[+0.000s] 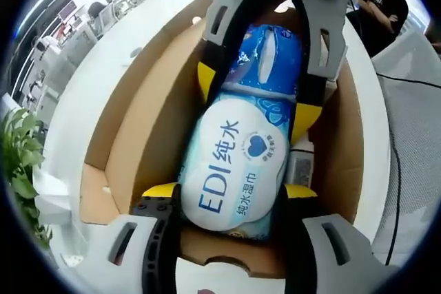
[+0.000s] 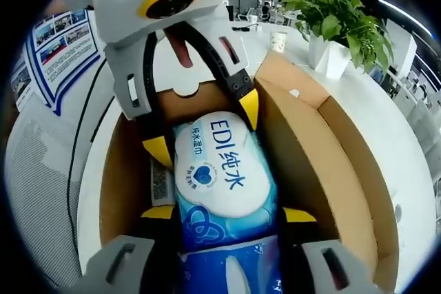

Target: Operate the shoe box by opening the lid, removing the specified soft item, and placing it in the target area until the item is outside and the box remains undamaged.

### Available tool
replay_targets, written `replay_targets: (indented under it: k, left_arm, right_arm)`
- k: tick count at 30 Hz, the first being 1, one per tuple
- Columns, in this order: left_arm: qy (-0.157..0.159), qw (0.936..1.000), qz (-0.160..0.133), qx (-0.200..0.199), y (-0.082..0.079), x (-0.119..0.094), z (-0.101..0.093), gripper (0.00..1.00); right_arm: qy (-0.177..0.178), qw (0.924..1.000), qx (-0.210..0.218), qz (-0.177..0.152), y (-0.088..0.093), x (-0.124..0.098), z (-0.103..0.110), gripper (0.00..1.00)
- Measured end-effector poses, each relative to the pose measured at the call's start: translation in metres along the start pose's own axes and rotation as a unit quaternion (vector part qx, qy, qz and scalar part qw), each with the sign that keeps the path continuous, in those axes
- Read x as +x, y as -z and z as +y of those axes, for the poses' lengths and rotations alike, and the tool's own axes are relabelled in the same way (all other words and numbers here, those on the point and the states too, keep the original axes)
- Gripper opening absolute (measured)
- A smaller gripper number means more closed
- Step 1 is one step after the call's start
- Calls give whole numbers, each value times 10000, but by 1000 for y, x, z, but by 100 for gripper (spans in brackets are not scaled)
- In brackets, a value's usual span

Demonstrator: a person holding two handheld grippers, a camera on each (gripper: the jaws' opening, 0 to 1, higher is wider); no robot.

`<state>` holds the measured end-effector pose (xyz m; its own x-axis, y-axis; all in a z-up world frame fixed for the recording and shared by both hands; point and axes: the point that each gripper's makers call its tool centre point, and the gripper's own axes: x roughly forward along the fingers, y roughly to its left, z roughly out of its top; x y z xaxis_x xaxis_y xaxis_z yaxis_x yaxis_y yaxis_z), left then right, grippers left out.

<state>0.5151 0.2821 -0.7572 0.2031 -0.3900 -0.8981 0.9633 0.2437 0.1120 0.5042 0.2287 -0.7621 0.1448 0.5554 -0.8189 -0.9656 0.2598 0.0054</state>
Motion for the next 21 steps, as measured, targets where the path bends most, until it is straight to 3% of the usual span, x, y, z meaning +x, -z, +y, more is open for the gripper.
replay_targets:
  k: [5, 12, 21]
  left_arm:
    - [79, 9999, 2, 94, 0, 0, 1, 58]
    - [150, 9960, 199, 853, -2, 9, -4, 60]
    - [286, 9935, 100, 1099, -1, 21, -6, 63]
  right_arm:
    - [3, 10000, -88, 38, 0, 3, -2, 57]
    - [-71, 9993, -293, 210, 1, 13, -2, 60]
    - [-161, 9986, -449, 225, 4, 17, -2, 62]
